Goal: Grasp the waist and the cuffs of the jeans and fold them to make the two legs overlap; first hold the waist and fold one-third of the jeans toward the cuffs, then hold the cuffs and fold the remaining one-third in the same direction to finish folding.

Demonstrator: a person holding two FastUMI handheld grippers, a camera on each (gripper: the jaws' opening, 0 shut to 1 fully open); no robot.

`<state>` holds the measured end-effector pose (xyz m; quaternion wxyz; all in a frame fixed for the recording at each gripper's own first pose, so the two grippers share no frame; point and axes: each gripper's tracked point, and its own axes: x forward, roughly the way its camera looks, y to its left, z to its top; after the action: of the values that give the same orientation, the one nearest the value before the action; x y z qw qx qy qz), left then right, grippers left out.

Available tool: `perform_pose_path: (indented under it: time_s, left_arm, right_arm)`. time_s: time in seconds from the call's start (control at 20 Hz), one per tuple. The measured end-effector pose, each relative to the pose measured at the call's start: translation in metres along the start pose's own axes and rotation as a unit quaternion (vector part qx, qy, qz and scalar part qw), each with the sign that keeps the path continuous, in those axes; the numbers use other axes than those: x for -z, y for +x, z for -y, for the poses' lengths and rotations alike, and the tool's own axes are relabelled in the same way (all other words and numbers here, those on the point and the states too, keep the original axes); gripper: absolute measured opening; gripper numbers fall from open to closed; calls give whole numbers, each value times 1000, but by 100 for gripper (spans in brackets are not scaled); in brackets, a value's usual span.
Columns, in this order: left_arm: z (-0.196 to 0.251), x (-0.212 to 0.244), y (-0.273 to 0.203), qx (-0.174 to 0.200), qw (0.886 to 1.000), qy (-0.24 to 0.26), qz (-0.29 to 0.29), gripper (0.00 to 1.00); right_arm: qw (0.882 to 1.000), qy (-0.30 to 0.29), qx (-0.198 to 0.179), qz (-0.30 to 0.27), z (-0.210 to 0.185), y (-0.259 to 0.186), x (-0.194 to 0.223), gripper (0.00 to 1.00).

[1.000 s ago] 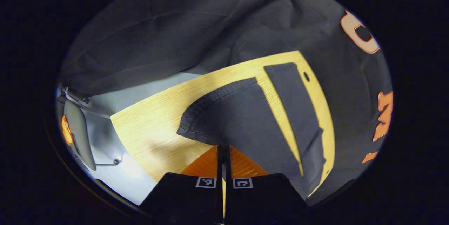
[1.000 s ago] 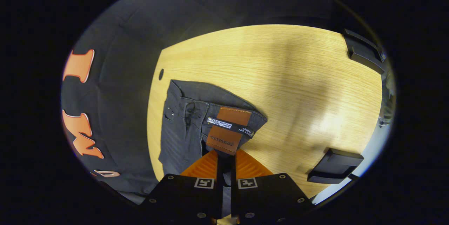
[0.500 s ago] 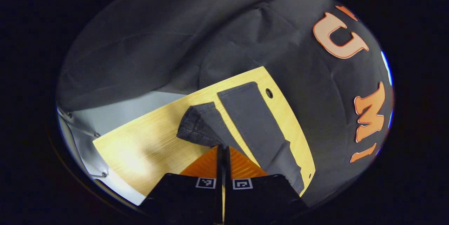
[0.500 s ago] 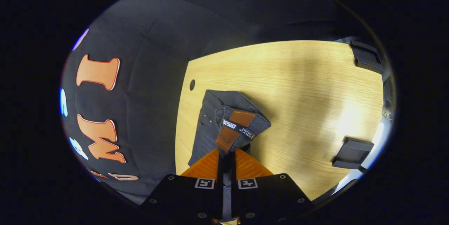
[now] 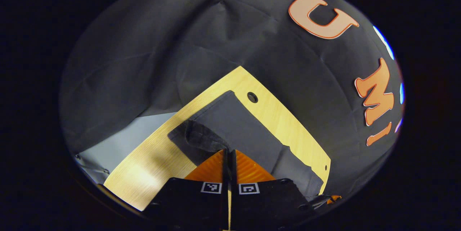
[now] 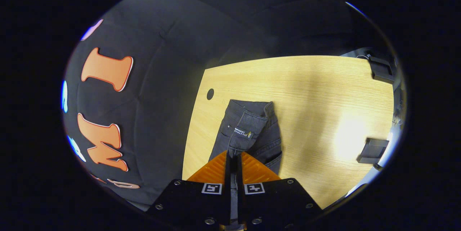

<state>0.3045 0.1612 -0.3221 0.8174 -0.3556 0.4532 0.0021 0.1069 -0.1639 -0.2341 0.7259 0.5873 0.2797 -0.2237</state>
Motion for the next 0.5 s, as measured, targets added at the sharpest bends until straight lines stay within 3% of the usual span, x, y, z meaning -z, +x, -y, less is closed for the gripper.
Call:
perform_pose_path:
  time_s: [0.3, 0.5]
  left_arm:
    - [23, -26, 30, -1, 999, 35, -9, 3]
    - [30, -39, 44, -20, 999, 28, 10, 3]
  right_arm:
    - [1000, -11, 0, -1, -14, 17, 1, 5]
    - [1000, -4, -19, -20, -29, 34, -4, 1]
